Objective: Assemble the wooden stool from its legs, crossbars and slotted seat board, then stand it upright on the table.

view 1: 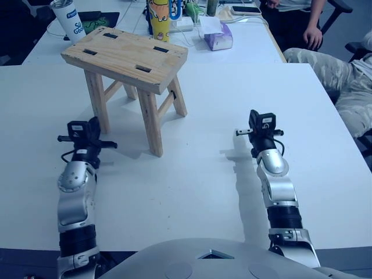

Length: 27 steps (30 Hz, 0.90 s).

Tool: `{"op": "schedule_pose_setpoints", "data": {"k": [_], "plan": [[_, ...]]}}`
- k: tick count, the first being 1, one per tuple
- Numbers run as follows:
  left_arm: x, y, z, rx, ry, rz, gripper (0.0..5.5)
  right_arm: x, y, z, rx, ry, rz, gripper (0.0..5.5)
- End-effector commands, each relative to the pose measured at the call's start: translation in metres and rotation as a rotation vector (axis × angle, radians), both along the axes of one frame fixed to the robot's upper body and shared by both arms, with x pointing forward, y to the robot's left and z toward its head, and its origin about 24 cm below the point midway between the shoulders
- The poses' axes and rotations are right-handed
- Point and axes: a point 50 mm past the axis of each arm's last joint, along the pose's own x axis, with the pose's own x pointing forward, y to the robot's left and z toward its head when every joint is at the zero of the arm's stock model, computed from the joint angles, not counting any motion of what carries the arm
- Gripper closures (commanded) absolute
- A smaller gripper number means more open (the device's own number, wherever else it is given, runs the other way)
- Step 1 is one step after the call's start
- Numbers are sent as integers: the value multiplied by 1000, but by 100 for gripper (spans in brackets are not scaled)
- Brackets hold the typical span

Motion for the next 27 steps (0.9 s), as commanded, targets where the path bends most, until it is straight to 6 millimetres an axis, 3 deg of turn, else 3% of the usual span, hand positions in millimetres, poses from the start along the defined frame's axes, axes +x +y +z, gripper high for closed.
{"op": "schedule_pose_setpoints", "data": {"k": [1,6,14,27], "plan": [[4,-15,-2,-1,-25,-32,550,5,6,-1,26,-15,2,549],[15,-24,-6,-23,-40,-30,550,9,12,-1,34,-28,18,549],[15,-44,-13,-48,-63,-52,550,16,15,3,40,-45,36,549],[18,-54,-16,-89,-89,-22,550,25,15,6,30,-45,68,549]]}}
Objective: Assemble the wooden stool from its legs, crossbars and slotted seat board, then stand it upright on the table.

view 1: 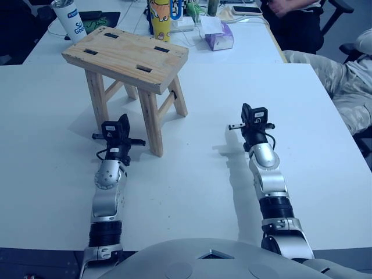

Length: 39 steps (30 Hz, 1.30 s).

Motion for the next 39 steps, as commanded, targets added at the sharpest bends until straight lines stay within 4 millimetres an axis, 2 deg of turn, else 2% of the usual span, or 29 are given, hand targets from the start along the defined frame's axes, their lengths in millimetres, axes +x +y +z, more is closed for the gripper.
{"op": "schedule_pose_setpoints", "data": {"k": [1,9,13,16,18,22,30,39], "plan": [[4,-4,0,3,-15,6,550,7,-2,3,-6,-7,15,549],[12,-7,2,-5,-45,20,550,17,-1,5,-16,-11,32,549],[18,-12,-1,-17,-57,14,550,15,-5,-2,-24,7,25,549],[32,-24,-3,-25,-64,-37,550,9,-15,-9,-23,23,-18,549],[42,-33,2,-32,-99,-50,550,10,-23,-14,-10,57,-37,549],[50,-30,1,-72,-123,-1,550,18,-20,-11,-24,57,7,549],[57,-36,3,-68,-150,-30,550,25,-17,-11,-4,42,2,549],[53,-32,-5,-79,-116,-30,550,26,-16,-13,20,22,-8,549]]}}
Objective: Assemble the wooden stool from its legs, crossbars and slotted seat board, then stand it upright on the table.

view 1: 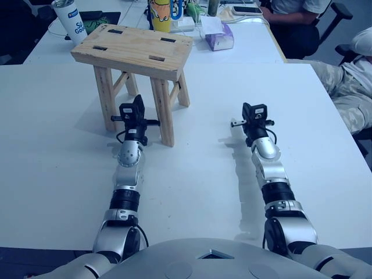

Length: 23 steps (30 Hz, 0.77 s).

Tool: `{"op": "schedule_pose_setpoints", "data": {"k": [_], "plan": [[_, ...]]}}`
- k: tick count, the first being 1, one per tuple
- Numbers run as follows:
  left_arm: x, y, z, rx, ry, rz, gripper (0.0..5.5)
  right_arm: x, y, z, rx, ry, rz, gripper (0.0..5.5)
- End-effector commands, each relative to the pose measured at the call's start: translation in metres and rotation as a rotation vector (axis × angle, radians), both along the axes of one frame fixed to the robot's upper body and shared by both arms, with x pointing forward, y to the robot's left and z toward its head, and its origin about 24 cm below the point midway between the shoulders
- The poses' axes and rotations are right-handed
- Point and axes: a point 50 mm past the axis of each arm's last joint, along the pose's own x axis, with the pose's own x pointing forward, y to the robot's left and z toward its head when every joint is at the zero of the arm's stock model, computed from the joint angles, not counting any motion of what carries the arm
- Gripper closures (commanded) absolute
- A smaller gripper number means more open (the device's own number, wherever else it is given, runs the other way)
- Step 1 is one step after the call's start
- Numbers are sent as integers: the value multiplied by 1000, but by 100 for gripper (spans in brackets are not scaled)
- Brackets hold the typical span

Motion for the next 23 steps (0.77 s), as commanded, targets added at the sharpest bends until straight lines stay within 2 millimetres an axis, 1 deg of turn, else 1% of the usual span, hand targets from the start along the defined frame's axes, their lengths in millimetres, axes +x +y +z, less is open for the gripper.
{"op": "schedule_pose_setpoints", "data": {"k": [1,7,12,23], "plan": [[0,2,-4,1,23,-3,550,5,1,5,22,-27,-12,549],[-1,3,-1,26,25,-17,550,7,-1,4,36,-36,-41,549],[0,9,3,35,21,-25,550,4,6,3,57,-50,-62,549],[-4,4,7,27,16,-18,550,8,7,11,66,-67,-55,549]]}}
